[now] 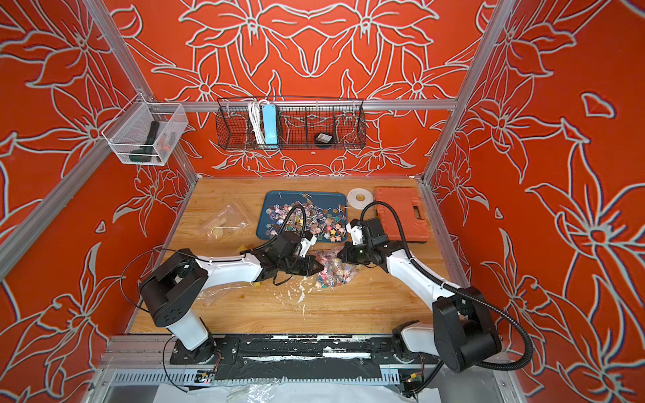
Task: Pour candies out of the ziploc bag
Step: 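Pick up the ziploc bag from the center of the board, then pour the candies out of the ziploc bag onto the tray.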
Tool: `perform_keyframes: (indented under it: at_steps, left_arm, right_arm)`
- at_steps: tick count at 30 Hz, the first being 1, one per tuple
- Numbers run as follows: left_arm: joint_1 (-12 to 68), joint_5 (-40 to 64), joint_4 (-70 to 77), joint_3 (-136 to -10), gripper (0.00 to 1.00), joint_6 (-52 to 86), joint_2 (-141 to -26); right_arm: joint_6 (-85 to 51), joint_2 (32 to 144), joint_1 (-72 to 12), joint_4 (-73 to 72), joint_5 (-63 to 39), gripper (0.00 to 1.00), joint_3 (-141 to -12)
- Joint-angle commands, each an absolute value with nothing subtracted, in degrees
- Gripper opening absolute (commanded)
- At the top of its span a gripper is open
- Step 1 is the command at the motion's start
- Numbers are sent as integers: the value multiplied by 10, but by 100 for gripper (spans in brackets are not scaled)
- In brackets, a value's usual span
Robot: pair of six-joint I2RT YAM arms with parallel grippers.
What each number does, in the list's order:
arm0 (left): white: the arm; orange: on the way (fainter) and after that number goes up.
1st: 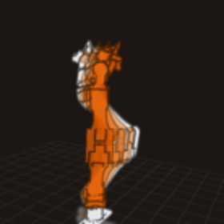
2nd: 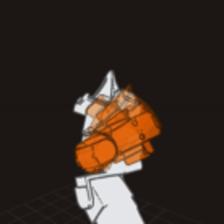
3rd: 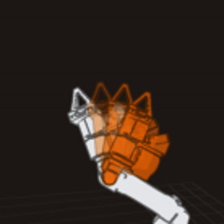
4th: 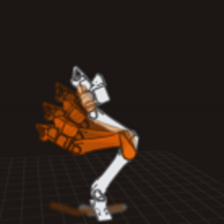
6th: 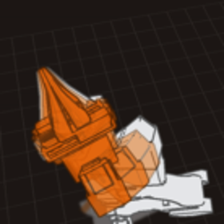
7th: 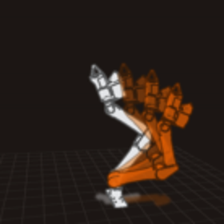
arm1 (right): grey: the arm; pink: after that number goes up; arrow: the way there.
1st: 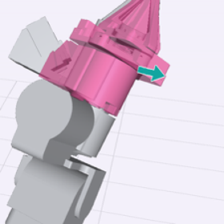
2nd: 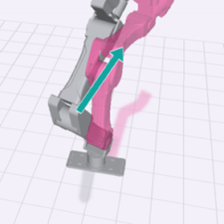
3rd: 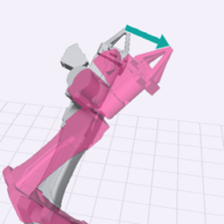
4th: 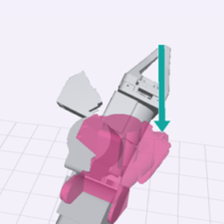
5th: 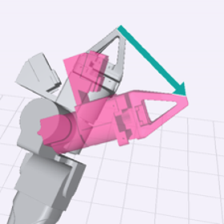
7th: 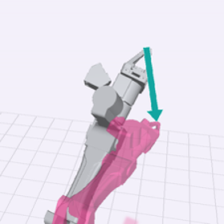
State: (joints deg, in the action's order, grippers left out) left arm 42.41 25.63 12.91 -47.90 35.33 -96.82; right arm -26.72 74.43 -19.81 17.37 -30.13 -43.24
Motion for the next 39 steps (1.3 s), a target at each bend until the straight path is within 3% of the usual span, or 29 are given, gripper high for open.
perform_keyframes:
  at_steps: [1,16,23,26,39]
  left_arm:
    - [429,258,128,-491,7,343,-964]
    - [436,268,142,-506,16,350,-1006]
    - [436,272,146,-511,11,356,-1015]
    - [436,274,147,-512,0,358,-1016]
    - [436,259,137,-501,0,358,-982]
  right_arm:
    - [-273,731,-196,173,-318,0,-426]
    - [-274,725,-195,175,-317,0,-424]
    - [-274,724,-195,175,-316,0,-423]
    - [-274,723,-196,175,-316,0,-421]
    - [-278,708,-195,179,-326,0,-422]
